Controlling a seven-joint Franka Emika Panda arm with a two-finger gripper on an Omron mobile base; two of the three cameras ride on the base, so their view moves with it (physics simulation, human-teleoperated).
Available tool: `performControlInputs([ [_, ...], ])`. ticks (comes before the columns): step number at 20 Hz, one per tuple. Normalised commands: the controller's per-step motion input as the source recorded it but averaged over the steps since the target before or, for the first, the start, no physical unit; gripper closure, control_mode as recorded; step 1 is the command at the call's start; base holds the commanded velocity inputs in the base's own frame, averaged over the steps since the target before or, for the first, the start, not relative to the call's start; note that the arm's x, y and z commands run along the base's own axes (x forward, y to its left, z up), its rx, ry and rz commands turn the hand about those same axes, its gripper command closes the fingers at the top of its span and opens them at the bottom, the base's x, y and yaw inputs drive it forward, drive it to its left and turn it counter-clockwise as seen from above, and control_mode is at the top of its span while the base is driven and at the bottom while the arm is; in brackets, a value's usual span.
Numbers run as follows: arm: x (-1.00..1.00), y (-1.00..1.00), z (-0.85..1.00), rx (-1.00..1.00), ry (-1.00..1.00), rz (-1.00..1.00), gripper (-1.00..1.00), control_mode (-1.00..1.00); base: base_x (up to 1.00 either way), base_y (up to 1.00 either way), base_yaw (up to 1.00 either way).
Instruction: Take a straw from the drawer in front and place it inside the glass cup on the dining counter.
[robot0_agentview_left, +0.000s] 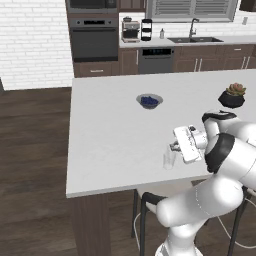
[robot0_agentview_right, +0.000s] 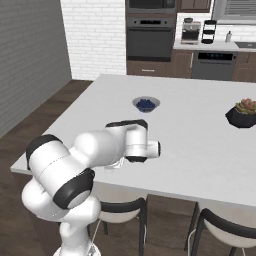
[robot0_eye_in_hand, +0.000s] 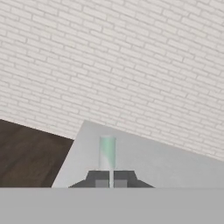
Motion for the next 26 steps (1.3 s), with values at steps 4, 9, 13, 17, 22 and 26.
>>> performControlInputs([
  [4,0.00,-0.01,0.00,0.00,-0.01,0.00,-1.00,-1.00,0.00,0.00,0.00],
  [9,0.00,-0.04,0.01,0.00,-0.03,0.00,-1.00,-1.00,0.00,0.00,0.00],
  [13,-0.04,-0.04,0.20,0.00,-0.03,0.00,-1.00,-1.00,0.00,0.00,0.00],
  [17,-0.17,-0.01,0.45,0.00,-0.05,0.00,-1.00,-1.00,0.00,0.00,0.00],
  [22,-0.27,0.00,0.55,0.00,-0.04,0.00,-1.00,-1.00,0.00,0.00,0.00],
  [26,-0.32,0.00,0.64,0.00,-0.06,-0.01,-1.00,-1.00,0.00,0.00,0.00],
])
